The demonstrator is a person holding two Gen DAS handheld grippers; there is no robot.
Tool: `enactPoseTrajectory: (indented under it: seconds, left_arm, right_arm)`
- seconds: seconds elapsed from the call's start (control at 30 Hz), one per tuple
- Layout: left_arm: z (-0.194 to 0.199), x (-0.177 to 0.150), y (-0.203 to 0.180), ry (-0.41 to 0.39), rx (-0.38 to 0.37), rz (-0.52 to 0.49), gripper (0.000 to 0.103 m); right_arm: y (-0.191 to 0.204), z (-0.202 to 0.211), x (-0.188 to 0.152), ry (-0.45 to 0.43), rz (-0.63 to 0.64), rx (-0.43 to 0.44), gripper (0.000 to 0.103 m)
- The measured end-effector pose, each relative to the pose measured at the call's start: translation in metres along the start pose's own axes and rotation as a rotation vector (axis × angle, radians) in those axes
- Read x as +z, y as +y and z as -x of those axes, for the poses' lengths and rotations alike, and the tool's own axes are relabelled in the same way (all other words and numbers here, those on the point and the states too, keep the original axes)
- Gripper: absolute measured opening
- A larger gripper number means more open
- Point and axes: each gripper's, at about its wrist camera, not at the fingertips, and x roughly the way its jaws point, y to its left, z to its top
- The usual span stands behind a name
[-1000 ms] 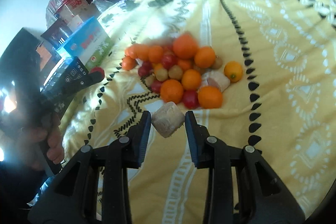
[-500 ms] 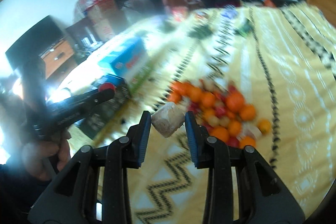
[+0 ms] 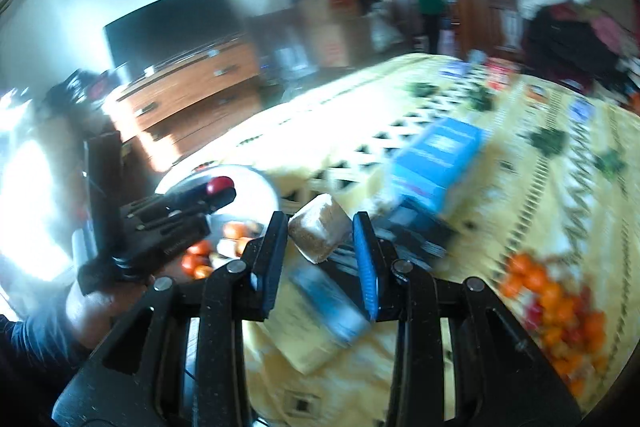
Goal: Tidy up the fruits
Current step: 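Carry the red plum and beige chunk over the steel basin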
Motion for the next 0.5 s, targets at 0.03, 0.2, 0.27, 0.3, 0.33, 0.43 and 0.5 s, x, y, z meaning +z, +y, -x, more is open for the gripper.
enactPoseTrajectory:
  seconds: [0.03,0.2,0.27,0.3,0.33,0.43,0.5]
  left_arm:
    - [-0.002,-0.002,0.011,0.008,0.019,0.015,0.027]
    - [-0.014,-0.014,0.044,0.049,0.061,0.061,0.027]
    - [-0.016,-0.018,0.054,0.059,0.065,0.072,0.027]
    - [-0.017,-0.02,0.058,0.064,0.065,0.077,0.027]
    - [-0.019,-0.02,0.061,0.069,0.066,0.082,0.027]
    - [-0.027,-0.022,0.07,0.084,0.069,0.096,0.027]
    - [-0.03,-0.024,0.074,0.097,0.069,0.1,0.027]
  right_arm:
    - [0.01,-0.01,0.003,0.008,0.014,0.013,0.034]
    - [0.057,-0.061,0.016,0.069,0.072,0.083,0.034]
    - [0.068,-0.073,0.017,0.092,0.084,0.098,0.034]
    - [0.074,-0.08,0.017,0.106,0.089,0.104,0.034]
    - [0.078,-0.084,0.017,0.116,0.093,0.108,0.034]
    - [0.088,-0.099,0.015,0.143,0.104,0.115,0.034]
    - [0.089,-0.108,0.015,0.16,0.101,0.114,0.034]
